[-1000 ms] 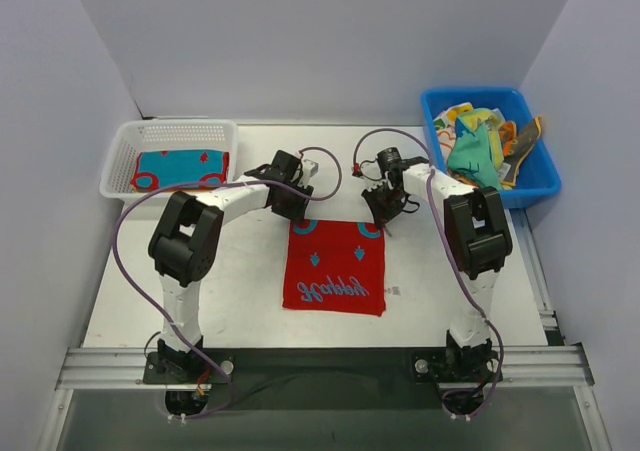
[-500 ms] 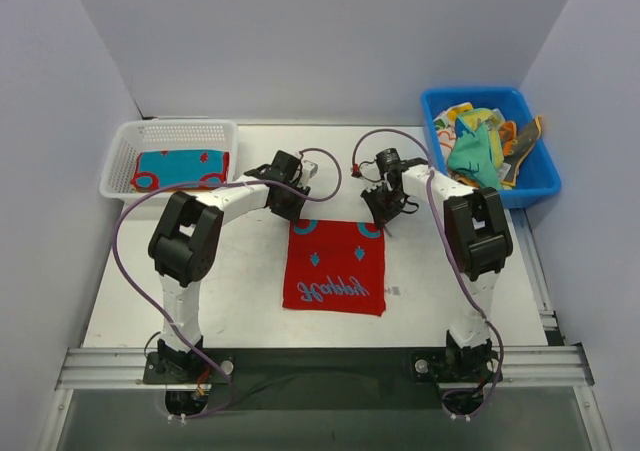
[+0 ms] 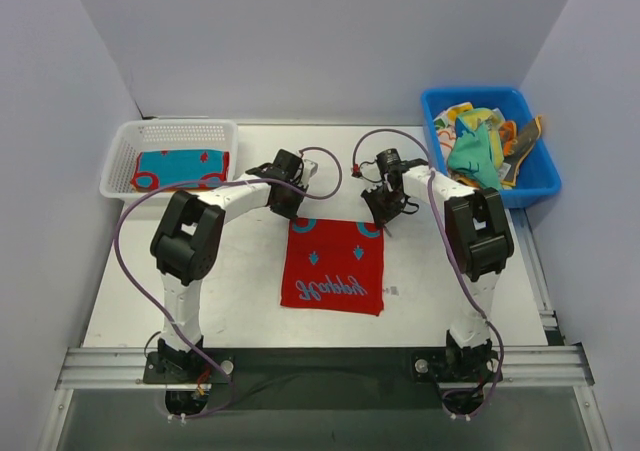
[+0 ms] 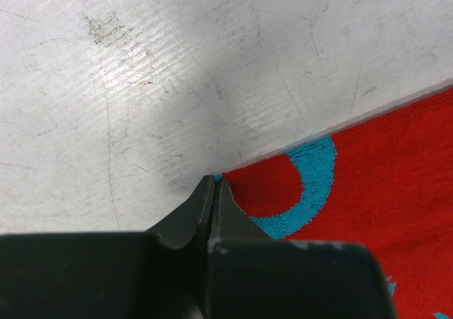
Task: Fold and stack the towels
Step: Fold the towel
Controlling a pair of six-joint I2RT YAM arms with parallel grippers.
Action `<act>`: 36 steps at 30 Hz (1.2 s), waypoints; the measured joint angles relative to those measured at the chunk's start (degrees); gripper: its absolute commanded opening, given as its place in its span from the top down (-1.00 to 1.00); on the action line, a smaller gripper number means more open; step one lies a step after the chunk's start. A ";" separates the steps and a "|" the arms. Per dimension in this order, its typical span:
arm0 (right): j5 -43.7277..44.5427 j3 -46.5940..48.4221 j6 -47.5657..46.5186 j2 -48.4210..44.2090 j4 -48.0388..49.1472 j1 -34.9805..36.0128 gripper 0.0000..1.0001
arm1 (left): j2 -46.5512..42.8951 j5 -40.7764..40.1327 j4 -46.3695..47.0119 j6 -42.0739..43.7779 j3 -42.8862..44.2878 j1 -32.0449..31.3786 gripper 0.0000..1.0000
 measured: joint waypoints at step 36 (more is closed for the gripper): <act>7.04 1.16 1.95 -11.30 9.84 1.46 1.00 | -15.87 8.15 15.04 -5.35 -8.02 8.72 1.00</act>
